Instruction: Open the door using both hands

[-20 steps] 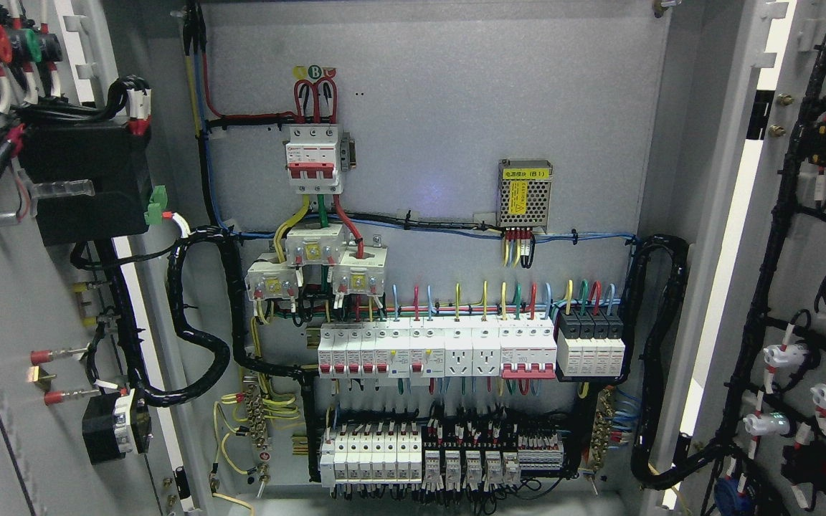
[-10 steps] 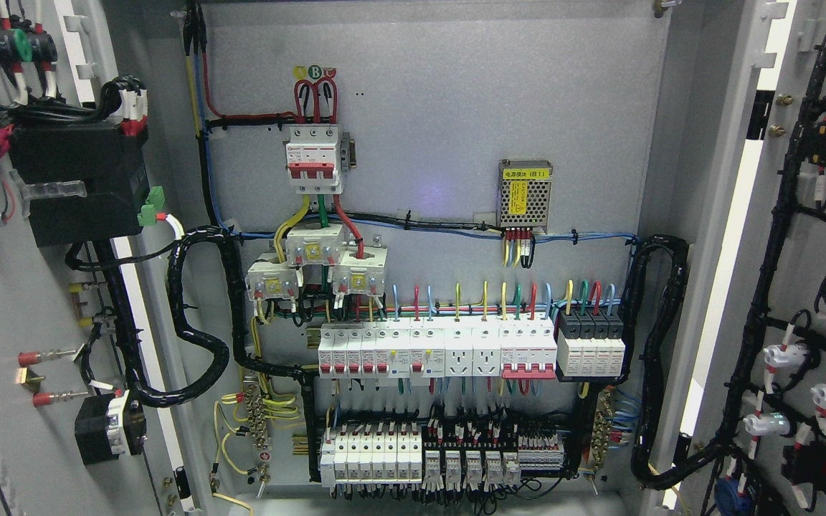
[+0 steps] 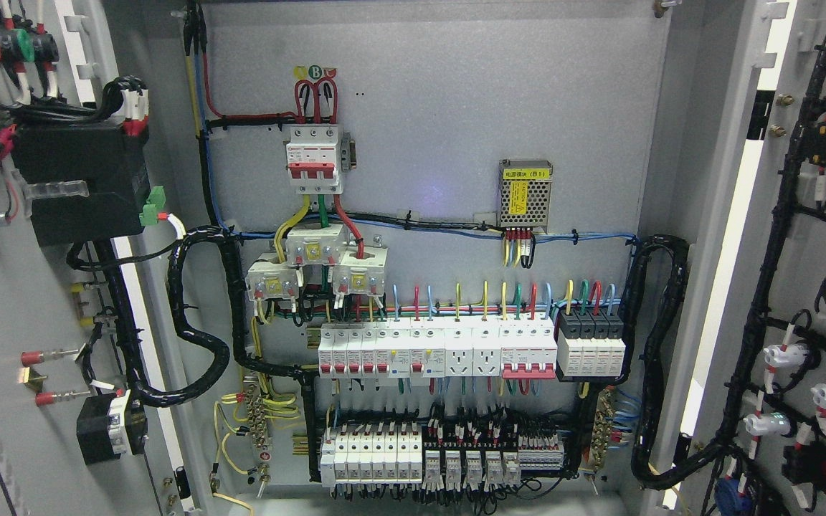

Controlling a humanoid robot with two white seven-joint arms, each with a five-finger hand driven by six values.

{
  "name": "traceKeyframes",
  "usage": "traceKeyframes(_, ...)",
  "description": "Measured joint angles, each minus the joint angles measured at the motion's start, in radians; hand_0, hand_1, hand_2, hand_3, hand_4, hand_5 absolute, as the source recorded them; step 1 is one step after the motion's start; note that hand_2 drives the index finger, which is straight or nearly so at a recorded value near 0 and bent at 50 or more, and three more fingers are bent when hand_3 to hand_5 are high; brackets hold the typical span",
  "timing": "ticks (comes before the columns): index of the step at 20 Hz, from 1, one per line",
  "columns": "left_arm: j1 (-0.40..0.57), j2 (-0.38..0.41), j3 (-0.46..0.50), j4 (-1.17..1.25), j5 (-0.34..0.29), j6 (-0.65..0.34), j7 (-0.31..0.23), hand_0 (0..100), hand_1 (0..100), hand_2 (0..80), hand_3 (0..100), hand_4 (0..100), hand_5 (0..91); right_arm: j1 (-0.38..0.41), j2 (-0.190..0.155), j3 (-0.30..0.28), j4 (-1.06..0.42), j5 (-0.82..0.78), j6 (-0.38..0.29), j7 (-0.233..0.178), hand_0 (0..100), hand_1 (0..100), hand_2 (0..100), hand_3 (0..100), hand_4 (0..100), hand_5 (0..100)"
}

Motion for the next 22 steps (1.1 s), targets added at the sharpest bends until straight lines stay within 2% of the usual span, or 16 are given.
traceKeyframes(5,0.010,0.000,-0.017,-0.019,-0.004,0.003,0.000,0,0,0.0,0,3,0.0,0.054,-0.034,-0.030,-0.003,0.000,-0.152,-0.049,11,0,0,0,0,0)
traceKeyframes(10,0.073,0.007,-0.064,-0.164,-0.009,0.003,0.012,0,0,0.0,0,3,0.0,0.123,-0.081,-0.050,-0.017,0.001,-0.263,-0.118,11,0,0,0,0,0)
traceKeyframes(18,0.195,0.024,-0.137,-0.493,-0.045,0.002,0.015,0,0,0.0,0,3,0.0,0.261,-0.195,-0.093,-0.036,0.001,-0.373,-0.137,11,0,0,0,0,0)
traceKeyframes(22,0.261,0.034,-0.173,-0.669,-0.053,0.004,0.044,0,0,0.0,0,3,0.0,0.349,-0.247,-0.128,-0.048,0.001,-0.431,-0.139,11,0,0,0,0,0)
